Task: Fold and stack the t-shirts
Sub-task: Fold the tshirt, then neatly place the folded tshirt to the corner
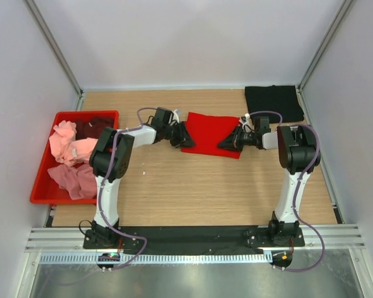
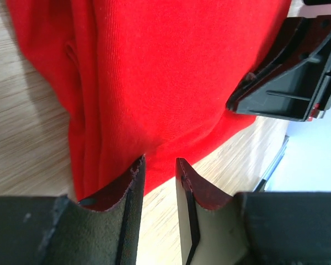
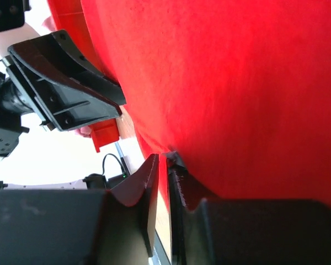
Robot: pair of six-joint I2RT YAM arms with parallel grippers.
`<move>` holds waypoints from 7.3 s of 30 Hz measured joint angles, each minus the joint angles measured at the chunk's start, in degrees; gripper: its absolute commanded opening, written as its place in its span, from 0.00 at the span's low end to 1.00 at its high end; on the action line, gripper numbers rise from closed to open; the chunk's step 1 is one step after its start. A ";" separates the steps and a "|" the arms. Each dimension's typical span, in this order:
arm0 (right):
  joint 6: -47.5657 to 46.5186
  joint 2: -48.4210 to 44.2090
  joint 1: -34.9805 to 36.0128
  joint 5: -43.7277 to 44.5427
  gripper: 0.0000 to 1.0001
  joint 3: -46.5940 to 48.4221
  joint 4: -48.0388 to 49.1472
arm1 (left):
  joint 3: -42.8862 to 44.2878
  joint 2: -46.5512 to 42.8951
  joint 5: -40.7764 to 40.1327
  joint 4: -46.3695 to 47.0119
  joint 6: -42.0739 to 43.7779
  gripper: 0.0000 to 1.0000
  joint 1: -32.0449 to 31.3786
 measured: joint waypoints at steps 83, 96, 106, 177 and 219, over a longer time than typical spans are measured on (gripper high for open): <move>-36.50 1.99 3.04 46.01 0.01 38.51 -45.99 | -2.47 -33.38 -18.27 -38.66 14.93 0.41 2.10; -47.60 6.69 1.20 59.23 0.01 69.02 -64.24 | -2.47 -32.35 -16.24 -38.82 15.41 0.40 2.10; -49.00 16.46 -7.82 54.90 0.01 84.30 -68.63 | -2.47 -32.28 -15.39 -39.17 16.15 0.41 2.10; -22.88 -11.67 -7.17 49.31 0.47 30.91 -52.43 | -4.11 -32.72 -10.71 -36.54 14.01 0.44 2.10; -12.92 -71.38 -2.34 35.91 1.00 5.11 -57.02 | -13.40 -72.19 -13.68 -24.90 8.35 1.00 2.10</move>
